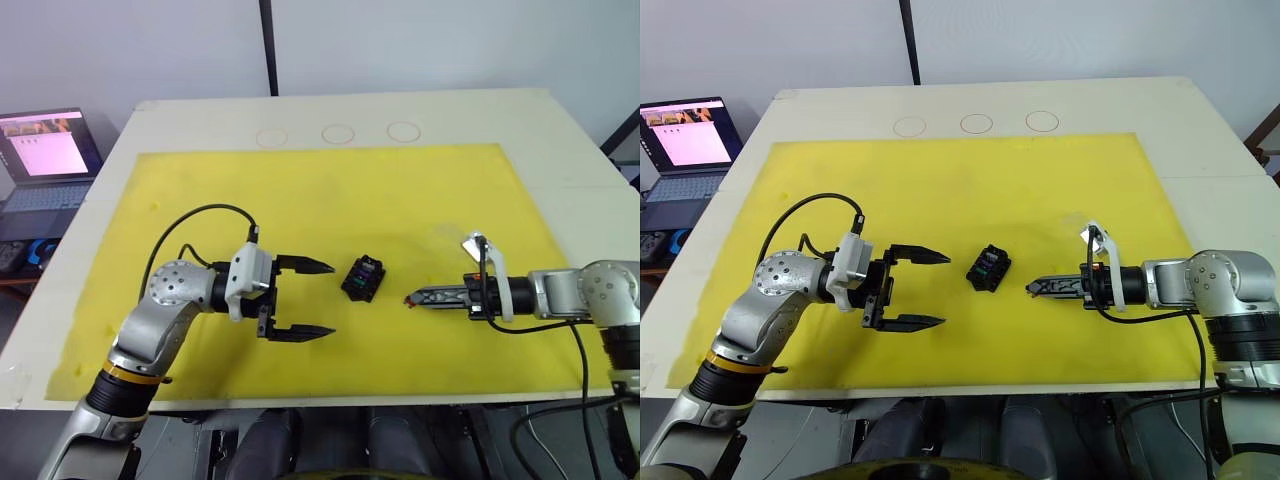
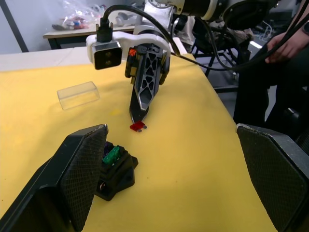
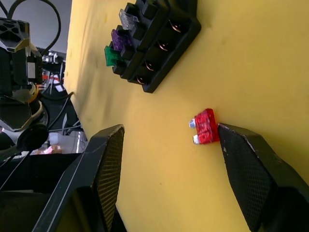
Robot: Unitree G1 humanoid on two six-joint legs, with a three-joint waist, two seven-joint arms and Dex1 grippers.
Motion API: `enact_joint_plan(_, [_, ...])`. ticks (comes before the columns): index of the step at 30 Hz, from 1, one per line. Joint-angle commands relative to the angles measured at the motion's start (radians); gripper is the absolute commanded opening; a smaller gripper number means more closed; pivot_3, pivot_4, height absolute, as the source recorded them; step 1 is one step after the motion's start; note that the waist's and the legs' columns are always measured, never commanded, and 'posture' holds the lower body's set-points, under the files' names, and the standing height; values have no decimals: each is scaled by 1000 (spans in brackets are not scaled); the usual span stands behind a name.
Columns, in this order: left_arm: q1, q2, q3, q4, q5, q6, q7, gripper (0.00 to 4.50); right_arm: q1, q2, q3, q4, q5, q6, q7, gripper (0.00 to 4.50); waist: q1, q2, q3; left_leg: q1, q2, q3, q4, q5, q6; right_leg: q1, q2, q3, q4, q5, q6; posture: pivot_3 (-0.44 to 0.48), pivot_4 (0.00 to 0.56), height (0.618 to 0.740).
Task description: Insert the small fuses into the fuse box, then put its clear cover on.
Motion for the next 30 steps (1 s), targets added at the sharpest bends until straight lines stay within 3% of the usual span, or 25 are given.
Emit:
enact_joint_plan(1, [-10,5,9,-24,-9,-3,-1,4500,-7,17,3,-12,-23,-9,23,3170,0,0,0,0,0,0,0,0,0,0,0,0,0,0,0,0,150,740])
enact_joint_plan(4, [-9,4,8,-28,-9,-1,1,4500,3,29,0,-8,-46,-14,21,3170,-1,0,0,0,0,0,0,0,0,0,0,0,0,0,0,0,150,740])
enact_joint_plan(7, [-8,3,6,-31,-9,1,4,4500,13,37,-2,-3,-71,-20,20,2688,-1,0,0,0,0,0,0,0,0,0,0,0,0,0,0,0,150,740])
enact_joint_plan(14, [1,5,8,-25,-7,-6,3,4500,52,57,-53,10,-96,-9,-4,201,0,0,0,0,0,0,0,0,0,0,0,0,0,0,0,0,150,740])
enact_joint_plan(15, [3,5,9,-21,-6,-9,2,4500,60,58,-62,1,-91,-2,-6,51,1,0,0,0,0,0,0,0,0,0,0,0,0,0,0,0,150,740])
enact_joint_plan(21, [-1,2,13,6,1,-26,-2,4500,74,68,-126,-51,-71,29,-32,51,3,0,0,0,0,-1,1,0,0,1,0,0,0,0,0,0,150,740])
enact_joint_plan(25, [-5,11,32,31,6,-34,1,4500,18,74,-202,-194,-26,79,-100,51,2,0,0,0,0,-1,1,0,0,0,0,0,0,0,0,0,150,740])
enact_joint_plan(30, [-6,-10,74,33,-16,17,83,4500,-125,55,-202,-444,-51,103,-245,51,-2,1,1,-1,0,0,0,0,0,-2,0,0,1,0,0,0,150,740])
